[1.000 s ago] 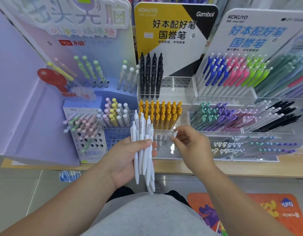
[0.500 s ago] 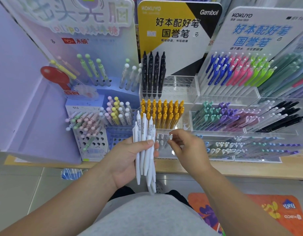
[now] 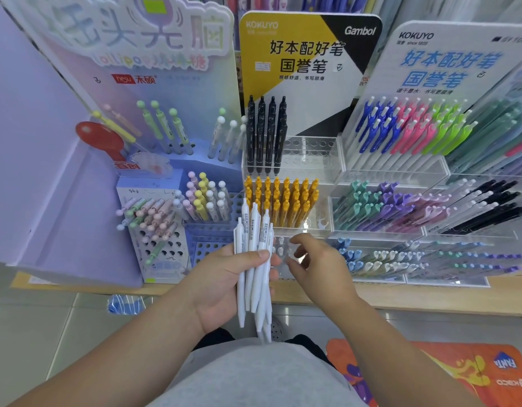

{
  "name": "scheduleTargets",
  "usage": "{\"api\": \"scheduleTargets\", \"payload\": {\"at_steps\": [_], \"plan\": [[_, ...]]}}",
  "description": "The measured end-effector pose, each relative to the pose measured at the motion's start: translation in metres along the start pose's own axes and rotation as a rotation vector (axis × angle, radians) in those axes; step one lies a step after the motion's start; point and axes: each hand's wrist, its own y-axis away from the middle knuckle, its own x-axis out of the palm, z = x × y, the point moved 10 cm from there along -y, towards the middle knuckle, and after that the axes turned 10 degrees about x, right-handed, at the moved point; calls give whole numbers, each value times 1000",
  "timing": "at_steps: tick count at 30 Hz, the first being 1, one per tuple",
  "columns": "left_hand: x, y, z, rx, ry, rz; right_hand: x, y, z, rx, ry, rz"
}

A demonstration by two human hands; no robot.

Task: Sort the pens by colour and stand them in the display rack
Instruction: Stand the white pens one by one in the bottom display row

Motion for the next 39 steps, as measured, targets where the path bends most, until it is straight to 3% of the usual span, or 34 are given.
{"api": "scheduleTargets", "payload": {"at_steps": [3, 6, 18, 24, 29, 32, 39], "plan": [[2, -1, 0, -7, -6, 12, -24, 2, 10, 178, -399, 40], [5, -2, 3, -19, -11, 25, -22, 6, 31, 350, -822, 299], [16, -1, 10, -40, -56, 96, -12, 8, 34, 389, -793, 483], [13, 2, 14, -62, -28, 97, -36, 1, 20, 460, -1115, 409], [6, 5, 14, -34, 16, 90, -73, -4, -4, 404, -1237, 146], [-1, 6, 14, -10, 39, 77, -85, 1, -7, 336, -1150, 10], [-17, 14, 13, 28, 80, 25, -51, 15, 1, 102, -421, -82]]}}
